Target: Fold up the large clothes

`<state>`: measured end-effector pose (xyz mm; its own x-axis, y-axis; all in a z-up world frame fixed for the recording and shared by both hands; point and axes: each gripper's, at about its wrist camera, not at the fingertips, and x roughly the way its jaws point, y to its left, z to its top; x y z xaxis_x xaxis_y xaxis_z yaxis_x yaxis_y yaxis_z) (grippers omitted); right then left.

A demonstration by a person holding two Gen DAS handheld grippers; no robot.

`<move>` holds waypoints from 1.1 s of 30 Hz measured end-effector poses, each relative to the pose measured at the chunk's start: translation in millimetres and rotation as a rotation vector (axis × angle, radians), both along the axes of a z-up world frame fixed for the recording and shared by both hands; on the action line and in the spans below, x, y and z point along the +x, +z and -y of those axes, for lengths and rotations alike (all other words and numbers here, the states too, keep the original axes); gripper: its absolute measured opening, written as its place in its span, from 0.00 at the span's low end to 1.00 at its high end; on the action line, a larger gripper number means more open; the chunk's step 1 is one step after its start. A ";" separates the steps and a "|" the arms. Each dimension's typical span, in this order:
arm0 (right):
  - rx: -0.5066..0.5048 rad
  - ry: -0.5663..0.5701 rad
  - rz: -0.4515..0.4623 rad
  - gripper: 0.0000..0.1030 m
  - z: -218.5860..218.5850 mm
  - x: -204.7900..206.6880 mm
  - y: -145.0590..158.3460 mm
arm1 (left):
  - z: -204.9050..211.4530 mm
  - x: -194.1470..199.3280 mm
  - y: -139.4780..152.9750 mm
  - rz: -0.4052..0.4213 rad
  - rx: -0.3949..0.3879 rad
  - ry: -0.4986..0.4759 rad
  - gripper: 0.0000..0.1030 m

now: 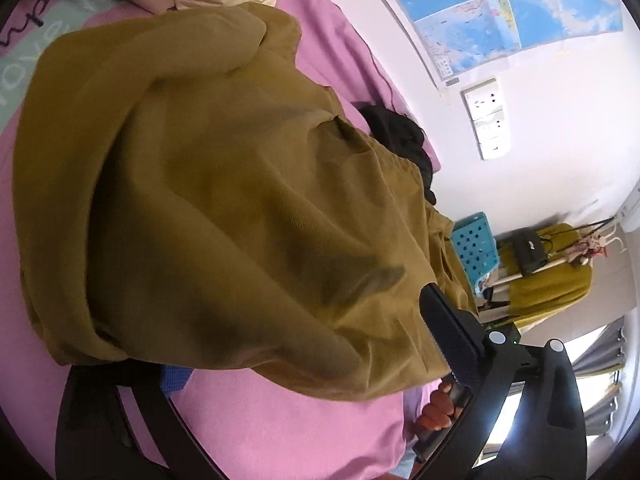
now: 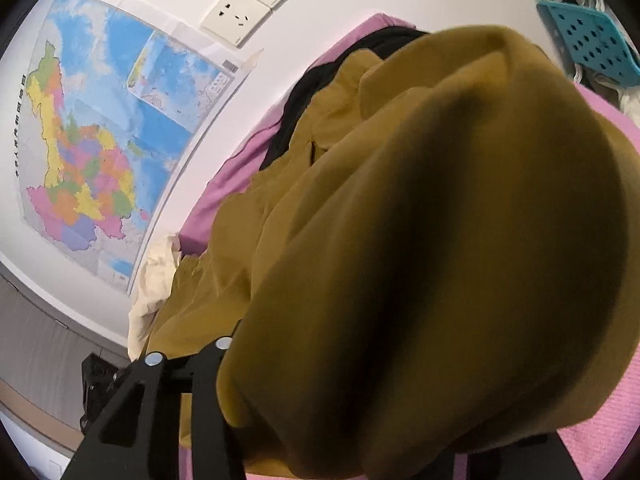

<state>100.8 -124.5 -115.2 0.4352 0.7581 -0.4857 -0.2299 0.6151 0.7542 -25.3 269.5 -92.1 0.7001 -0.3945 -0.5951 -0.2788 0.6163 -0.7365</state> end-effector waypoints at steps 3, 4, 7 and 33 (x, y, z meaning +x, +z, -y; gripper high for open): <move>-0.001 0.035 0.022 0.61 -6.5 0.2 5.2 | 3.8 4.5 2.4 -0.023 0.041 0.008 0.87; -0.023 0.035 0.021 0.60 -9.7 0.8 6.1 | 6.1 5.6 3.9 -0.035 0.074 0.017 0.73; -0.016 0.045 0.027 0.35 -12.8 3.5 7.2 | 8.4 11.2 5.7 -0.075 0.149 0.007 0.54; 0.038 0.214 0.608 0.19 -59.4 -29.3 251.0 | -25.1 22.9 217.2 0.309 0.334 -0.074 0.35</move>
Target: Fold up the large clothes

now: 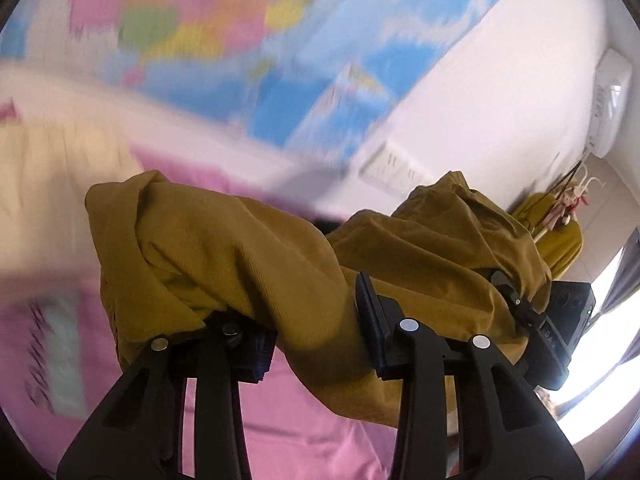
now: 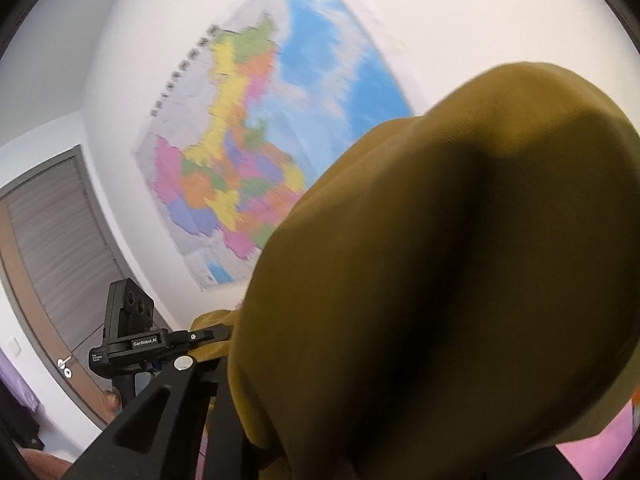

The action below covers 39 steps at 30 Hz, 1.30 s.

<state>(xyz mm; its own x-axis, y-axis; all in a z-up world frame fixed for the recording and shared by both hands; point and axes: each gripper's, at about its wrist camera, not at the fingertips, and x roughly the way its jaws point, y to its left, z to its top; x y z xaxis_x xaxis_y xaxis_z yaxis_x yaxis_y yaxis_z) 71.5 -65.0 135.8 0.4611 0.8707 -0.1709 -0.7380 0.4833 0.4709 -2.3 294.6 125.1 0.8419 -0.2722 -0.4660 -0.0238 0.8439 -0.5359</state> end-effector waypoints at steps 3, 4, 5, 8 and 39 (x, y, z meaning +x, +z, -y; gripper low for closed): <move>0.037 0.034 0.067 0.19 -24.2 3.3 31.4 | -21.1 -10.2 36.8 0.078 0.055 0.049 0.35; 0.049 0.052 0.088 0.19 -36.6 5.6 41.9 | -31.2 -15.3 49.5 0.106 0.078 0.069 0.35; 0.061 0.069 0.097 0.19 -49.3 9.1 50.3 | -42.0 -20.2 60.7 0.129 0.105 0.100 0.35; 0.070 0.132 0.114 0.19 -98.6 20.9 70.8 | -78.9 -35.6 85.7 0.179 0.157 0.191 0.35; -0.278 0.567 -0.299 0.48 -343.1 7.6 -152.4 | -394.3 -134.7 -102.7 -0.009 -0.009 0.716 0.49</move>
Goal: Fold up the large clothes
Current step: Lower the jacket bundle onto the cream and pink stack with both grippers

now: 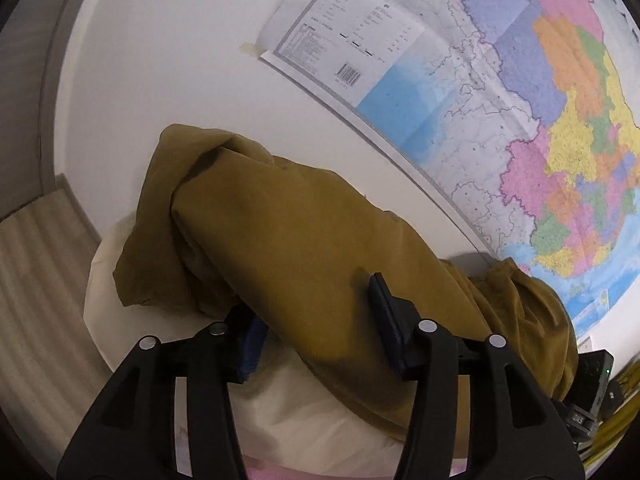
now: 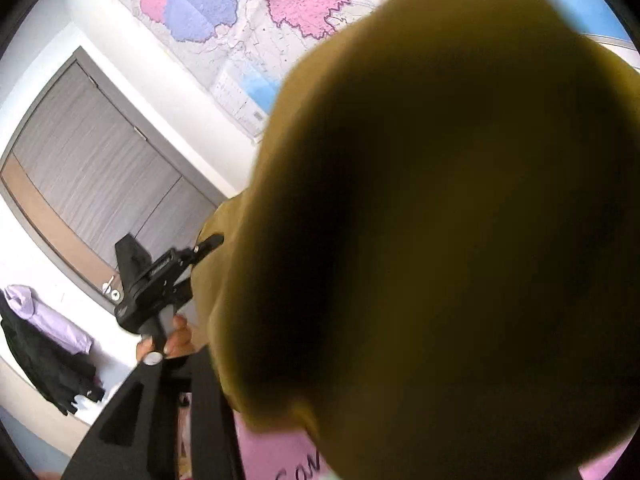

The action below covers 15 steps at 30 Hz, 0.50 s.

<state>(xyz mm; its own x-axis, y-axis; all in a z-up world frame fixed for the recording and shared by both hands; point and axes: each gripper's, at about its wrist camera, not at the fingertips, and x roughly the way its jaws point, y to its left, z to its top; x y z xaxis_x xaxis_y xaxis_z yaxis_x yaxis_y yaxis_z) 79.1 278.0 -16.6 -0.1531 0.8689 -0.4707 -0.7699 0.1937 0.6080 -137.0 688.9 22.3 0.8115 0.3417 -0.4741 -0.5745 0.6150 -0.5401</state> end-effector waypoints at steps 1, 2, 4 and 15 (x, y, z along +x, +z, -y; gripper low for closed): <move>-0.003 0.003 -0.019 0.49 12.2 -0.3 -1.2 | 2.1 -2.8 -2.3 -0.012 0.010 0.005 0.52; -0.003 0.011 -0.038 0.50 22.9 -0.4 -2.8 | 4.7 -1.3 -0.8 -0.028 0.022 0.005 0.54; 0.003 0.013 -0.063 0.52 42.5 -2.4 -4.2 | 12.6 -1.2 2.5 -0.082 0.068 0.028 0.57; 0.024 -0.259 0.138 0.57 107.2 14.5 31.5 | 53.1 -37.0 32.1 -0.222 0.288 0.230 0.70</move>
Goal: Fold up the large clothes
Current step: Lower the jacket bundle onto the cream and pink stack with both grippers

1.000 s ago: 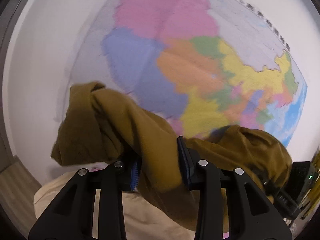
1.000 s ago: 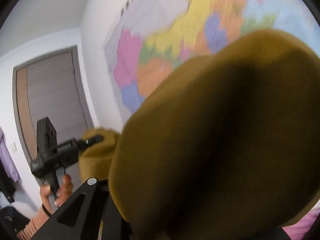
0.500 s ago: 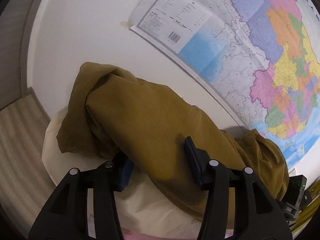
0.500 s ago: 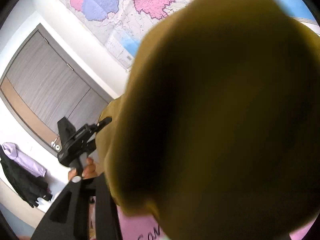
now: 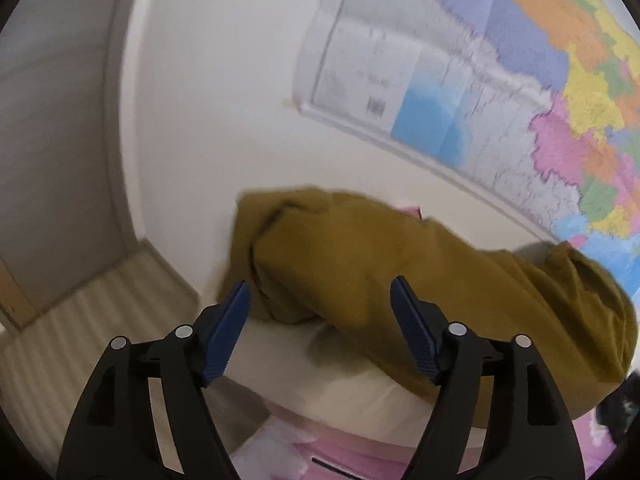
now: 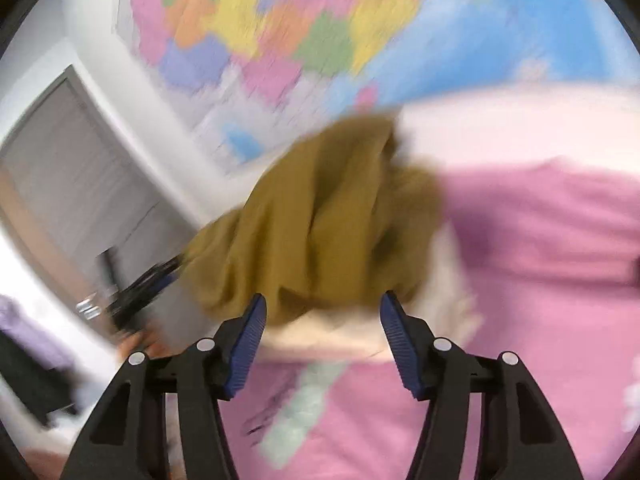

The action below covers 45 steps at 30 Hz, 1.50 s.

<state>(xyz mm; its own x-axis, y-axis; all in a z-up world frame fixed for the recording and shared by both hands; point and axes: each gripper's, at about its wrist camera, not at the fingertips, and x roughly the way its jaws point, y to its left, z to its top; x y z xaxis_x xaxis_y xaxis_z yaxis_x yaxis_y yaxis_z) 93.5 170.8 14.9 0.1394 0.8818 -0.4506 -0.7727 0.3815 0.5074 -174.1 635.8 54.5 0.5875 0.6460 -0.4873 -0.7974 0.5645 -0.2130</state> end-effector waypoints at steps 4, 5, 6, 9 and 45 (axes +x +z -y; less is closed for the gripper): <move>0.008 -0.019 0.048 0.66 -14.3 26.9 -0.9 | 25.3 -11.1 20.1 0.043 0.062 -0.051 0.82; -0.007 -0.020 0.047 0.63 -24.7 39.7 2.9 | 29.1 -8.9 21.1 0.040 0.068 -0.066 0.82; -0.009 -0.029 0.051 0.45 -38.5 43.8 0.5 | 36.2 -4.3 22.1 0.040 0.075 -0.098 0.82; -0.124 0.015 0.053 0.11 -79.9 42.8 -11.6 | 48.5 12.9 16.2 0.037 0.043 -0.185 0.82; -0.131 0.091 0.162 0.40 -139.9 -12.1 -9.1 | 137.5 81.6 -44.8 -0.186 0.074 -0.269 0.95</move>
<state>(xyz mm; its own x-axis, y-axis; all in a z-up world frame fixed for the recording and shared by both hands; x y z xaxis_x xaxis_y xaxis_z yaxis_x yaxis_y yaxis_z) 81.4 310.7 5.8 0.1418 0.8294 -0.5403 -0.8742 0.3610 0.3247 -92.5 498.3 9.7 0.6472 0.5176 -0.5597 -0.6393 0.7685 -0.0285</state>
